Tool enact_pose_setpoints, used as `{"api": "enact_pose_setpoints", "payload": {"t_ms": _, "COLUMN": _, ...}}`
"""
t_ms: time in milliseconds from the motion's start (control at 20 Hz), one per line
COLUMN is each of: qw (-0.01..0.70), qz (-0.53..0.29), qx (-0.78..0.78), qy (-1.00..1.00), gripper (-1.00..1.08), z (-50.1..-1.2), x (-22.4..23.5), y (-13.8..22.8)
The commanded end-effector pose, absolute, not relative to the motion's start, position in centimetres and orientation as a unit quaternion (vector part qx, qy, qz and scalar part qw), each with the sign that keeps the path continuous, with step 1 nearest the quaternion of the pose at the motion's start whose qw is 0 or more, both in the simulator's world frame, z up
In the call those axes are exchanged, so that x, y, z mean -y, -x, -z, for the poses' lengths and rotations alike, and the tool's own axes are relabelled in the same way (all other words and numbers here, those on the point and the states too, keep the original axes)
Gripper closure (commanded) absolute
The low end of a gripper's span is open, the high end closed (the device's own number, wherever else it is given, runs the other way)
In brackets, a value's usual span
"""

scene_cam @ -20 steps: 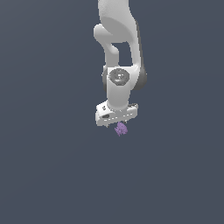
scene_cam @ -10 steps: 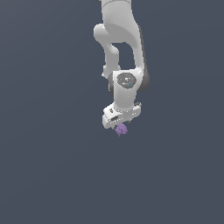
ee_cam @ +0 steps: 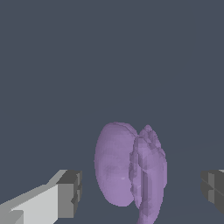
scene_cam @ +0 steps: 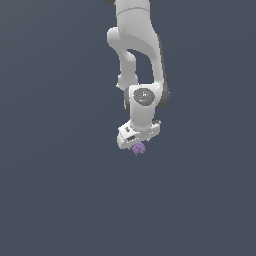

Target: Pick up the object and move it to a goal position.

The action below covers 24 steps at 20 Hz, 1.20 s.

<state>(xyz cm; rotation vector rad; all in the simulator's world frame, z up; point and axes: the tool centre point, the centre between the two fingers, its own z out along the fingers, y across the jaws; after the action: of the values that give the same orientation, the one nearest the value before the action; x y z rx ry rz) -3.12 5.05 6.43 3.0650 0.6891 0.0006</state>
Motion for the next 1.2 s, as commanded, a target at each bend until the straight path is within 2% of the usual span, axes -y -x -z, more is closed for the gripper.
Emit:
{"api": "enact_pose_setpoints", "payload": {"t_ms": 0, "qw": 0.0, "qz": 0.0, "qx": -0.22, "qy": -0.975, "gripper": -0.92, "z": -5.1, "x": -5.1, "y": 3.2}}
{"api": "enact_pose_setpoints", "payload": {"t_ms": 400, "qw": 0.0, "qz": 0.0, "qx": -0.221, "qy": -0.975, "gripper": -0.92, "z": -3.3, "x": -5.1, "y": 3.1}}
{"api": "enact_pose_setpoints", "payload": {"t_ms": 450, "qw": 0.0, "qz": 0.0, "qx": -0.221, "qy": -0.975, "gripper": 1.08, "z": -3.3, "x": -5.1, "y": 3.1}}
{"api": "enact_pose_setpoints", "payload": {"t_ms": 1150, "qw": 0.0, "qz": -0.001, "qx": -0.221, "qy": -0.975, "gripper": 1.08, "z": -3.8, "x": -4.5, "y": 3.0}}
